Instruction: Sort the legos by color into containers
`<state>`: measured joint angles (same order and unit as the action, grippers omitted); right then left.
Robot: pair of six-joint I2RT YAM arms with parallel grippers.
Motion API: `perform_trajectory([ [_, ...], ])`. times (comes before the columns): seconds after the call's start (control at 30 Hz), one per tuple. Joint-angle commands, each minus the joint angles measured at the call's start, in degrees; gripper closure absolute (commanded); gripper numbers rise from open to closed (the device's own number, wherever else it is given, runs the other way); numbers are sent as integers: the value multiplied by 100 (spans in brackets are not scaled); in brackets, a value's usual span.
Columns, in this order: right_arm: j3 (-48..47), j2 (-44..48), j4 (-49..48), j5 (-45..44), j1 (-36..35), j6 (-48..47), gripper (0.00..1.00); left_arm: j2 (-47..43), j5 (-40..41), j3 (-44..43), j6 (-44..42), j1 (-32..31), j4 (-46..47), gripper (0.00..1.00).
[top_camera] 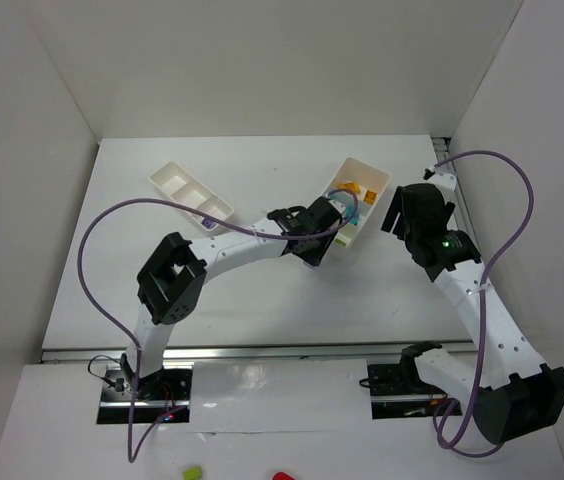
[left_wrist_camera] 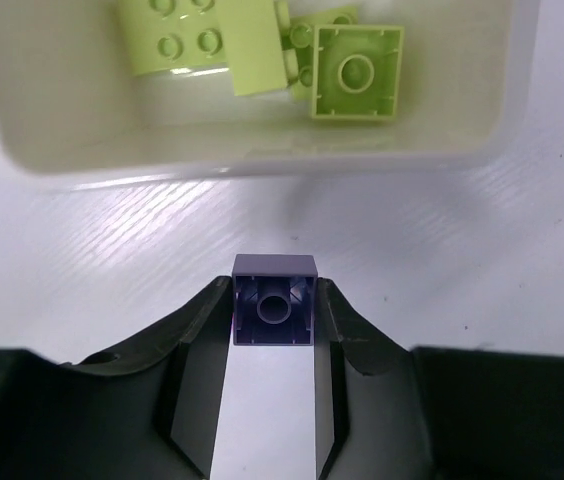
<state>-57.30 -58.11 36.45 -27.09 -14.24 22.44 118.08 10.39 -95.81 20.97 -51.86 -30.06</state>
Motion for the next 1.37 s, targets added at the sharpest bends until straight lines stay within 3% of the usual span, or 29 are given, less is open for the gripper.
perform_trajectory([
  [0.0, -27, 19, -111, -15, 35, -64, 22, -549, 313, 123, -5, -18, -341, 56],
  [0.07, -27, 19, -111, -15, 35, -64, 22, -811, 586, 315, 56, 192, -421, 57],
  [0.3, -27, 19, -111, 108, 35, -64, 22, -1559, 648, 1002, 522, 1844, -351, 58],
  [0.63, -27, -34, -111, 160, 35, -55, 22, -1157, 254, 519, 416, 3435, -228, 58],
  [0.7, -27, -86, -111, 222, 35, -2, 22, -920, 200, 344, 416, 3506, -228, 49],
  [0.77, -80, -87, -111, 222, 35, 50, 22, -770, 130, 239, 416, 3507, -315, 28],
  [0.8, -80, -87, -111, 274, 35, 50, 22, -639, 208, 108, 416, 3507, -377, 8],
  [0.83, -141, -87, -111, 275, 35, 50, 20, -637, 209, 54, 416, 3507, -430, 5],
  [1.0, -273, -367, 29, -84, 35, 199, 0, -952, 139, -113, 416, 3507, -588, 4],
  [1.17, -405, -517, 231, -648, 35, 586, 0, -2112, -459, 123, 469, 3507, -527, 4],
  [1.33, -343, -517, 126, -526, 88, 639, 0, -3089, -521, 370, 521, 3454, -640, 3],
])
